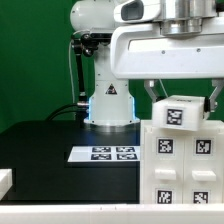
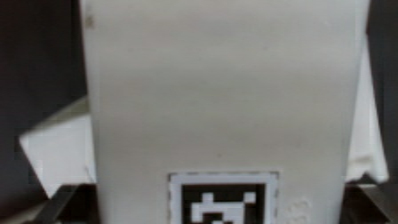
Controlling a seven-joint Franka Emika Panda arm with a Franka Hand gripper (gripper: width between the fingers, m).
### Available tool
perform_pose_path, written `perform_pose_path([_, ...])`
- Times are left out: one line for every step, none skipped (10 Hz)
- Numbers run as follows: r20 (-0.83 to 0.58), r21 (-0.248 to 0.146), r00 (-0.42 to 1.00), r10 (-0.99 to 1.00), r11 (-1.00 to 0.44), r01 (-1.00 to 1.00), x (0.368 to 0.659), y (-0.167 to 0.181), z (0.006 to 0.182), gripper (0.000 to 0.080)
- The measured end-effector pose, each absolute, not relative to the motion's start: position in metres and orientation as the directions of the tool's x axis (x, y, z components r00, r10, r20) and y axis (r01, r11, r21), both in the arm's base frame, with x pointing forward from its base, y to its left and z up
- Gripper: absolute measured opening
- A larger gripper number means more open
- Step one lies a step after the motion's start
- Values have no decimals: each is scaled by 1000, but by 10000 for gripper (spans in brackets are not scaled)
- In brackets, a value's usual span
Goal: Assemble cabinet
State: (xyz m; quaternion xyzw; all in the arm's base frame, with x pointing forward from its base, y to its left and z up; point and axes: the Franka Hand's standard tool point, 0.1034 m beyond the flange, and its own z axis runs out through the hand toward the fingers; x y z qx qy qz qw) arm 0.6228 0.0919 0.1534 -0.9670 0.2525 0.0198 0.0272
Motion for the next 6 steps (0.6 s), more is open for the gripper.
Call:
perform_pose_path([-61, -63, 808, -586, -806, -589, 623, 91, 153, 554])
perform_pose_path([-76, -77, 703, -707, -699, -711, 624, 90, 153, 554])
perform_pose_path([-78, -73, 676, -733, -672, -737, 624, 93, 153, 554])
perform_pose_path([-81, -71, 651, -754, -647, -759, 624, 93, 153, 554])
perform_pose_path([-86, -68, 599, -796, -596, -800, 624, 93, 153, 554])
perform_pose_path([-92, -65, 555, -827, -551, -832, 624, 94, 153, 554])
